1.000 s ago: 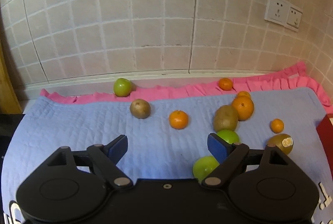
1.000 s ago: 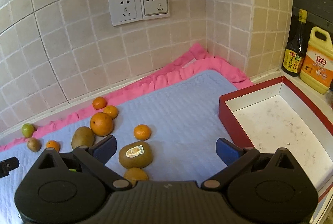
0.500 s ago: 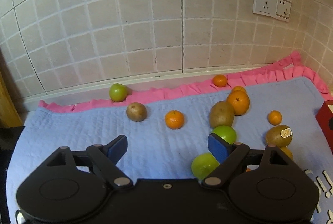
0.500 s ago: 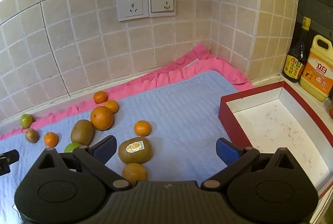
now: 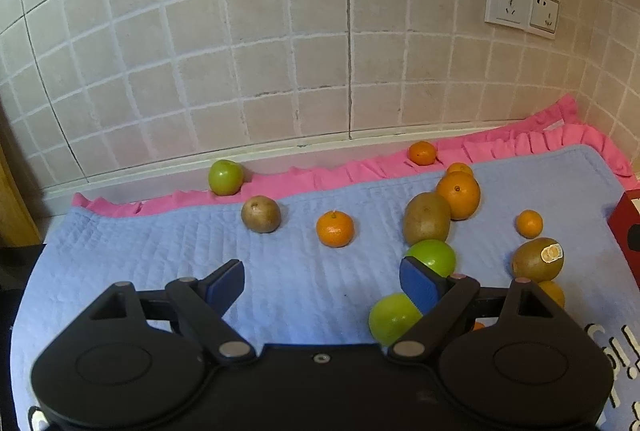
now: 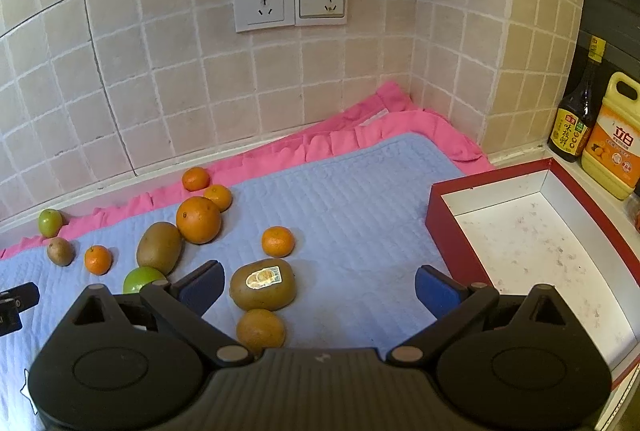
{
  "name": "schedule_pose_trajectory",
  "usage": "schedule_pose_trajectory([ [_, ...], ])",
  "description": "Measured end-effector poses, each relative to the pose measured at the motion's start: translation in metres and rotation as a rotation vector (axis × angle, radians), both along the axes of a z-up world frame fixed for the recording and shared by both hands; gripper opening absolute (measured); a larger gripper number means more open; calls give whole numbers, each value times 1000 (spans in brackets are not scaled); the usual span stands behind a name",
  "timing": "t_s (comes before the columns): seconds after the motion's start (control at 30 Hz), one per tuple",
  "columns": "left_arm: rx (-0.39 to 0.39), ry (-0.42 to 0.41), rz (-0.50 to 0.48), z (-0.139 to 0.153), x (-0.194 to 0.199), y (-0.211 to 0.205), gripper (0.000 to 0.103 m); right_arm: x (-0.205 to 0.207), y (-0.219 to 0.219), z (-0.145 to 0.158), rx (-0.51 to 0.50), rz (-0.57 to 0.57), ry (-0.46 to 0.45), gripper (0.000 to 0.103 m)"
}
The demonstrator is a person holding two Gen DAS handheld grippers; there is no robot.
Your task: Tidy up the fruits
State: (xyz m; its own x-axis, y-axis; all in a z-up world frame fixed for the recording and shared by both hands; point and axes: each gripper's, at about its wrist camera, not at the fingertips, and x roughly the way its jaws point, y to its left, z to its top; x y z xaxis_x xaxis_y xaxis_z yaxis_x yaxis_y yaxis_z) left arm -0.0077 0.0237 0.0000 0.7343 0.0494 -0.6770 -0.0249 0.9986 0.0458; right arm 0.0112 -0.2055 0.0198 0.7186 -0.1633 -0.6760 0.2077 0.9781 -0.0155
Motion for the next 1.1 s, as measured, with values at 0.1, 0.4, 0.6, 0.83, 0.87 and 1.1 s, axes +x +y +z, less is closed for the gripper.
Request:
schedule_pose_trajectory([
  [0.1, -2, 3, 0, -1, 1, 0, 101, 1, 0, -1, -1, 2, 3, 103],
  [0.4, -18, 21, 10, -4, 2, 1, 101, 2, 1, -2, -1, 4, 10, 103],
  [0.6, -24, 33, 6, -6, 3, 1, 101, 2, 2, -5, -11, 10, 23, 103],
  [0.83, -29, 36, 2, -11, 3, 2, 101, 4, 4, -11, -32, 10, 37, 103],
  [0.87, -32, 40, 1, -12, 4, 2, 101, 5, 5, -12, -37, 9, 42, 103],
  [1.1, -71, 66, -47, -24, 6, 12, 101, 9, -5, -20, -60, 13, 42, 103],
])
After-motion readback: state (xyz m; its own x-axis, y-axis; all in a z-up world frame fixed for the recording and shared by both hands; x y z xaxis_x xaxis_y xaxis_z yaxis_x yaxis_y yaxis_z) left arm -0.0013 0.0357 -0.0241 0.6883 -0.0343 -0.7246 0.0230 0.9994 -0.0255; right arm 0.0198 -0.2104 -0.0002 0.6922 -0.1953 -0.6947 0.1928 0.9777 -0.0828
